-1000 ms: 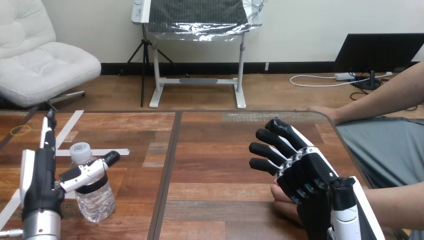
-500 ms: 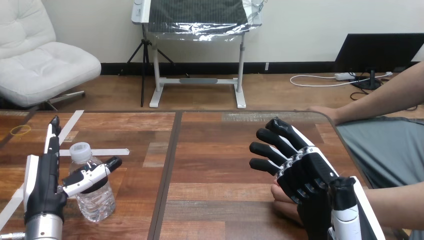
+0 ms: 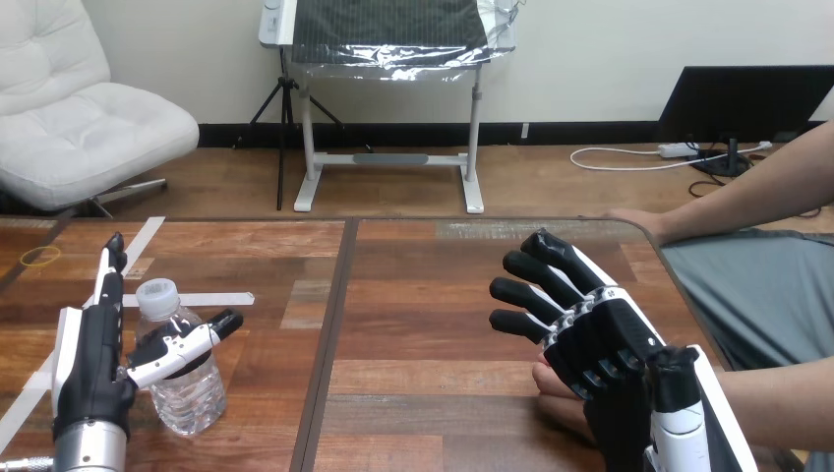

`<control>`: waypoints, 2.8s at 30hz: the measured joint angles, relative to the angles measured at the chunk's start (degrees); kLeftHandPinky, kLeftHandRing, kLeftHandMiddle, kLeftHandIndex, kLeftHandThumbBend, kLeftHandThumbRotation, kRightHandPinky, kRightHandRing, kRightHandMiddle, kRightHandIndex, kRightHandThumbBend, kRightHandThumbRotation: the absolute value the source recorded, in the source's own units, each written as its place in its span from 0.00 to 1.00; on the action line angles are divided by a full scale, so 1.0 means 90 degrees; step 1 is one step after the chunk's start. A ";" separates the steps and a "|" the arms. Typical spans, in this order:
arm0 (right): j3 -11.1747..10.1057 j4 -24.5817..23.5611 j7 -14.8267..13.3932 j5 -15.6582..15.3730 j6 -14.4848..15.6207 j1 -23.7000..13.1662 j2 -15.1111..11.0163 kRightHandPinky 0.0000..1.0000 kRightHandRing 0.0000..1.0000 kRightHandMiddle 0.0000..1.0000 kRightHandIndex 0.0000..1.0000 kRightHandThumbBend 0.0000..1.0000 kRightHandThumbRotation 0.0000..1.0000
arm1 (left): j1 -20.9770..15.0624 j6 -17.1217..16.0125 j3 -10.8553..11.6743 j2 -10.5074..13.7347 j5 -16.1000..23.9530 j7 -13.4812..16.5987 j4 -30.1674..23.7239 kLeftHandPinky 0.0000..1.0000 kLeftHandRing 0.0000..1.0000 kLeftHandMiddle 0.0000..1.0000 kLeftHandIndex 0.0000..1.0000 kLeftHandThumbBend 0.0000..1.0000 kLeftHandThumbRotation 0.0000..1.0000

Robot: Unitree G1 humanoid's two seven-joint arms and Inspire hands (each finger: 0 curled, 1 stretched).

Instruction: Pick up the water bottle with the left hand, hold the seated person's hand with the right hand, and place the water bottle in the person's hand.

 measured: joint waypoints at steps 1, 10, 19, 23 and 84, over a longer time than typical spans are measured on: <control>0.0000 0.0000 0.0004 0.0002 0.0000 0.0000 0.0001 0.80 0.85 0.88 0.88 0.57 1.00 | -0.0001 0.0000 0.0000 0.0000 -0.0008 -0.0016 0.0008 1.00 1.00 1.00 1.00 0.99 0.23; 0.0000 0.0000 0.0032 0.0002 0.0000 -0.0002 -0.0001 0.80 0.85 0.88 0.88 0.57 1.00 | -0.0022 0.0051 -0.0013 0.0001 -0.0073 -0.0051 0.0107 1.00 1.00 1.00 1.00 1.00 0.25; -0.0004 0.0000 0.0034 0.0001 0.0000 -0.0002 0.0000 0.80 0.85 0.88 0.88 0.57 1.00 | -0.0034 0.0134 -0.0052 0.0001 -0.0082 -0.0050 0.0171 1.00 1.00 1.00 1.00 0.99 0.24; -0.0004 0.0000 0.0028 0.0000 0.0001 -0.0001 0.0000 0.80 0.85 0.88 0.88 0.57 1.00 | -0.0049 0.0146 -0.0074 0.0001 -0.0091 -0.0047 0.0226 1.00 1.00 1.00 1.00 0.98 0.24; -0.0090 0.0003 0.0085 0.0009 -0.0007 -0.0004 -0.0002 0.79 0.85 0.88 0.88 0.57 1.00 | -0.0483 0.1228 -0.0217 -0.0010 -0.0248 0.0087 0.0587 0.71 0.79 0.85 0.90 0.91 0.12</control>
